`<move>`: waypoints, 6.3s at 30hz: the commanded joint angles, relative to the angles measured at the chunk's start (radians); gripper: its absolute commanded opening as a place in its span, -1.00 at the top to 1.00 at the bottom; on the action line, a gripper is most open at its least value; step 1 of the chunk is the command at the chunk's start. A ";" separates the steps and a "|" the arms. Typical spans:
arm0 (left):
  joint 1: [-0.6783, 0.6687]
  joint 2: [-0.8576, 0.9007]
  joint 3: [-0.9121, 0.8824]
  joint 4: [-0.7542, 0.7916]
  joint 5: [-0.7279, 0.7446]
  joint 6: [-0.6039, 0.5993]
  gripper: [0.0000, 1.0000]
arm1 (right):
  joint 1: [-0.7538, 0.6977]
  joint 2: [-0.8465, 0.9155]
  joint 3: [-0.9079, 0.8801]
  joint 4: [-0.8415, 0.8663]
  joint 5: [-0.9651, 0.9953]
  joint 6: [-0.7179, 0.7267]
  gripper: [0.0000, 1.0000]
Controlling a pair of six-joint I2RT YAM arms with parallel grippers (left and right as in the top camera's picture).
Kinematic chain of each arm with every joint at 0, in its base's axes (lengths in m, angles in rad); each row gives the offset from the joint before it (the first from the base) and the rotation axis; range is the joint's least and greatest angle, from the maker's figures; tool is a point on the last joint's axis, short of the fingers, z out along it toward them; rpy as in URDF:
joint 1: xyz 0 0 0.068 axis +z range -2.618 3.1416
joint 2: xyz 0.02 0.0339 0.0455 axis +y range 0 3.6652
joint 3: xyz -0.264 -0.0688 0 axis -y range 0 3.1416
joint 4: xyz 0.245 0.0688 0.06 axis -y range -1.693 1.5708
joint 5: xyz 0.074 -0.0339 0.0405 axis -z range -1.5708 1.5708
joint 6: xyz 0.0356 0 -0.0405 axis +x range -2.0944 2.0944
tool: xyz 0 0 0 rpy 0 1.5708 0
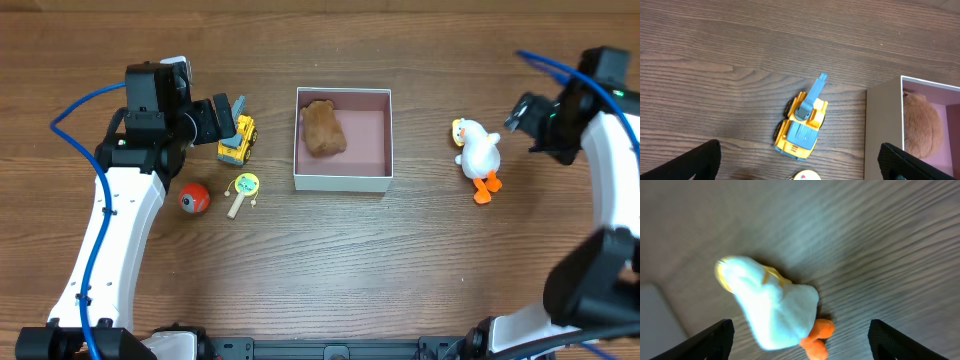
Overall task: Pack container
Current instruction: 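Move the right gripper to the white duck plush and grasp it, then carry the duck plush into the box beside the brown plush, then grasp the yellow toy excavator with the left gripper, then lift the excavator right and lower it into the box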
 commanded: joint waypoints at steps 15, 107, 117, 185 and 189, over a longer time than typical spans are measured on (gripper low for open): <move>0.006 0.003 0.031 0.001 0.014 0.023 -1.00 | 0.124 0.187 -0.057 0.002 -0.082 -0.162 0.32; -0.003 0.071 0.034 -0.043 0.081 0.194 -0.92 | 0.191 -0.208 0.164 -0.082 -0.090 0.231 -1.00; -0.070 0.353 0.035 0.036 -0.073 0.451 -0.63 | 0.171 -0.208 0.164 -0.094 -0.090 0.230 -1.00; -0.114 0.480 0.381 -0.392 -0.040 0.369 0.34 | 0.171 -0.208 0.164 -0.174 -0.090 0.230 -1.00; -0.146 0.480 0.535 -0.509 -0.030 0.368 0.34 | 0.171 -0.208 0.164 -0.174 -0.090 0.230 -1.00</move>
